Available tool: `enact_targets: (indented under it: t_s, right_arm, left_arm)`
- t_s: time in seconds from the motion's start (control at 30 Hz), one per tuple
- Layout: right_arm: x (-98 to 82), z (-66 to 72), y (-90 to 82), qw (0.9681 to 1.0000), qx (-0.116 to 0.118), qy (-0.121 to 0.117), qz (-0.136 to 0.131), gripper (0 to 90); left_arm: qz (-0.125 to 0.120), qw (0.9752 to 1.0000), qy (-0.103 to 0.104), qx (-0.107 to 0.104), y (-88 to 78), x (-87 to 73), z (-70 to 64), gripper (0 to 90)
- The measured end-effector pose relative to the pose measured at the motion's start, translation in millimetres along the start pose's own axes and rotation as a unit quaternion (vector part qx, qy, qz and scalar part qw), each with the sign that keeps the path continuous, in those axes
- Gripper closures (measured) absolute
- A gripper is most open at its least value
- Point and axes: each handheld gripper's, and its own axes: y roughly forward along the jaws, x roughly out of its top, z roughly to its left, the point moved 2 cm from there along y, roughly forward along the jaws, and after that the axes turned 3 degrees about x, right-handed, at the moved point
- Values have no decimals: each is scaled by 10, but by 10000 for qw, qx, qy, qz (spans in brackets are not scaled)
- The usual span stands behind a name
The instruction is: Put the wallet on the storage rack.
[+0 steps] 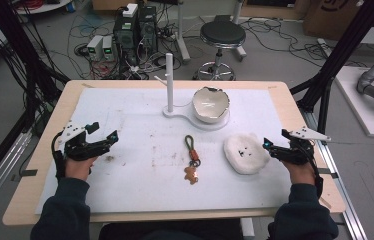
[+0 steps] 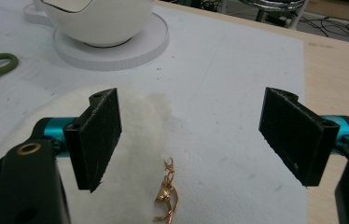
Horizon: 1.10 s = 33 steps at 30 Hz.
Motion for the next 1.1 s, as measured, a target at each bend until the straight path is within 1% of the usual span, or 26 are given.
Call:
enact_targets:
  t_s: [0.37, 0.5, 0.57, 0.6, 0.63, 0.67, 0.7, 0.73, 0.77, 0.8, 0.87, 0.9, 0.97, 1.0, 1.03, 1.07, 1.1]
  right_arm:
    - [-24, -11, 35, 9999, 74, 8, 108, 214]
    - [-32, 21, 55, 9996, 188, 59, 188, 213]
    - [-36, 30, 71, 9995, 219, 43, 233, 214]
    - [-47, 63, 117, 9987, 354, 11, 372, 213]
    - [-52, 85, 146, 9981, 436, -4, 434, 214]
    - [-52, 85, 146, 9981, 436, -4, 434, 214]
    - [-79, 132, 205, 9967, 660, 15, 475, 215]
    - [-79, 132, 205, 9967, 660, 15, 475, 215]
    - [-97, 153, 239, 9952, 805, 52, 549, 216]
    - [-140, 190, 310, 9923, 961, 71, 773, 216]
    - [-177, 215, 377, 9896, 1007, 3, 1027, 216]
    - [-188, 234, 399, 9887, 994, -9, 1124, 215]
    - [-208, 254, 431, 9869, 984, -112, 1272, 212]
    - [-219, 252, 441, 9855, 978, -97, 1381, 219]
    - [-219, 252, 441, 9855, 978, -97, 1381, 219]
    - [-248, 216, 474, 9823, 1021, 62, 1567, 219]
    - [-248, 216, 474, 9823, 1021, 62, 1567, 219]
  left_arm:
    - [73, 10000, -8, -19, 29, -18, -8, 179]
    - [61, 10000, 13, -43, 25, -14, -18, 182]
    - [58, 10000, 18, -54, 24, -14, -23, 182]
    - [67, 9999, 40, -82, 27, -16, -26, 183]
    - [72, 9999, 46, -79, 25, -16, -26, 183]
    - [72, 9999, 46, -79, 25, -16, -26, 183]
    - [72, 9999, 38, -79, 20, -14, -35, 183]
    - [72, 9999, 38, -79, 20, -14, -35, 183]
    - [77, 9999, 65, -96, 16, -16, -35, 183]
    - [77, 9999, 38, -110, 16, -23, -47, 186]
    - [115, 9998, 72, -132, 18, -28, -50, 186]
    - [115, 9998, 72, -132, 18, -28, -50, 187]
    - [117, 9998, 75, -135, 21, -31, -56, 188]
    - [121, 9998, 61, -143, 24, -31, -58, 189]
    - [121, 9998, 61, -143, 24, -31, -58, 188]
    - [132, 9998, 72, -134, 25, -33, -53, 189]
    - [139, 9998, 69, -139, 27, -34, -52, 189]
